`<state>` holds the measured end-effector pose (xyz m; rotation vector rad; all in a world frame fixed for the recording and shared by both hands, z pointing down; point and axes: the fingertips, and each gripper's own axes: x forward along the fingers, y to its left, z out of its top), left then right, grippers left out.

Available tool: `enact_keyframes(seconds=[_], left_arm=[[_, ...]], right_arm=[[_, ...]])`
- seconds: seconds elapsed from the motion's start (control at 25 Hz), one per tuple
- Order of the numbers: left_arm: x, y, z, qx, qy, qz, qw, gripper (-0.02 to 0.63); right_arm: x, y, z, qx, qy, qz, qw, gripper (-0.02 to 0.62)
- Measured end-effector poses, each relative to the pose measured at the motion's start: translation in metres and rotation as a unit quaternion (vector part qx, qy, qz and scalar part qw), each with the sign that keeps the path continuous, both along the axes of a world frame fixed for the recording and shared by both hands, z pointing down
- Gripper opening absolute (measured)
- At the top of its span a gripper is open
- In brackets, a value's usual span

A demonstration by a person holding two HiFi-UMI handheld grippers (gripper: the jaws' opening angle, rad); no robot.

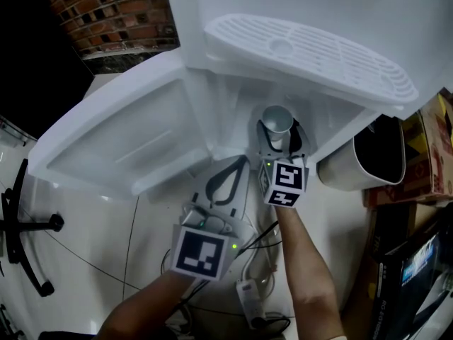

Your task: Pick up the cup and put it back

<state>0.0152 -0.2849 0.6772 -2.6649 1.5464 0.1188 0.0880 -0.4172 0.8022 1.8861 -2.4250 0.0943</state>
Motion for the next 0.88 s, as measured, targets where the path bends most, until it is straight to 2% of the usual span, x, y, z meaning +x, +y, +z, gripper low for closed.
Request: enact_keyframes(seconds=[0.16,0.36,0.64,0.88], left_arm=[[-0.001,0.0,-0.002,0.0,0.005,-0.002,1.0,-0.006],[-0.001,0.002,-0.003,0.001,0.008,-0.003,1.0,-0.006],[0.0,0.004,-0.008,-0.001,0.008,-0.002,1.0,-0.006],[0.001,0.006,-0.017,0.007,0.005,-0.002,1.0,-0.005]], right_arm=[[-0.001,0.0,0.004,-0.011,0.002,-0.004,1.0,0.365],[0.001,0.01,0.0,-0.006,0.008,-0.002,1.0,0.365],[0.01,0.057,-0.039,0.018,0.004,0.015,1.0,0.365],[0.008,0.104,-0.091,0.055,0.024,0.011,0.998,0.165]])
